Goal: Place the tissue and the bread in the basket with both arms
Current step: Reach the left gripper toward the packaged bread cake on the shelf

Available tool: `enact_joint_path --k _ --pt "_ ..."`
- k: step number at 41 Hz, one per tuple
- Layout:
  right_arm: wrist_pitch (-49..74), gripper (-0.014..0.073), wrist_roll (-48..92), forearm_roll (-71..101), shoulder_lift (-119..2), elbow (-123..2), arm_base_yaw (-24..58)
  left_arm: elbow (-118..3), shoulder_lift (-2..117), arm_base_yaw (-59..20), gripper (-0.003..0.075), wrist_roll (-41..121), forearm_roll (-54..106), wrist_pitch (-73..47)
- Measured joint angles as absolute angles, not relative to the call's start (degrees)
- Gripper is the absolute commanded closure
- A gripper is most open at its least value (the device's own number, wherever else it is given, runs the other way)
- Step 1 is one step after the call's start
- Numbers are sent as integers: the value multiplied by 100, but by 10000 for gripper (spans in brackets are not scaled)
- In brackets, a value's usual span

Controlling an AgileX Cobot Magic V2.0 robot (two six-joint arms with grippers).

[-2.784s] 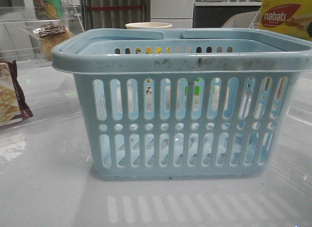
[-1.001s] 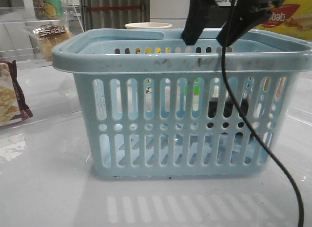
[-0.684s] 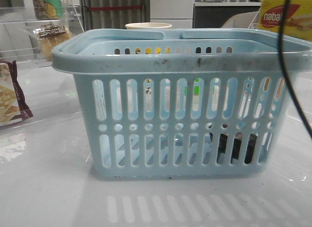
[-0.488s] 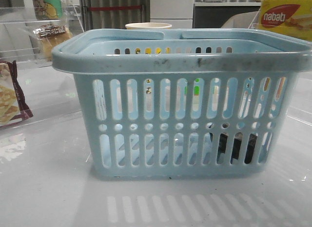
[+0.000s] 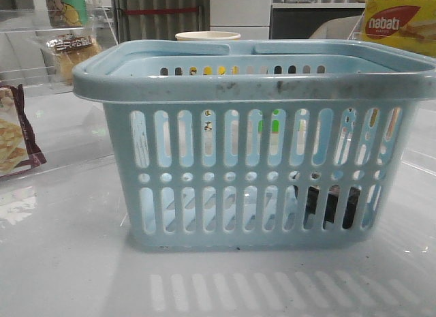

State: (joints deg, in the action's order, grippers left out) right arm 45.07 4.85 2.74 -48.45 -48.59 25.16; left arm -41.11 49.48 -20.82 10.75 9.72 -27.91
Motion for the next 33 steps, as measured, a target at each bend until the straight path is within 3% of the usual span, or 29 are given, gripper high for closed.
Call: enact_joint_path --k 11,33 --pt "4507 79 482 274 -4845 -4859 2516 -5225 6496 -2012 78 1075 703 -2839" --pt "4507 79 482 274 -4845 -4859 2516 -8075 9527 -537 87 1064 741 -2794"
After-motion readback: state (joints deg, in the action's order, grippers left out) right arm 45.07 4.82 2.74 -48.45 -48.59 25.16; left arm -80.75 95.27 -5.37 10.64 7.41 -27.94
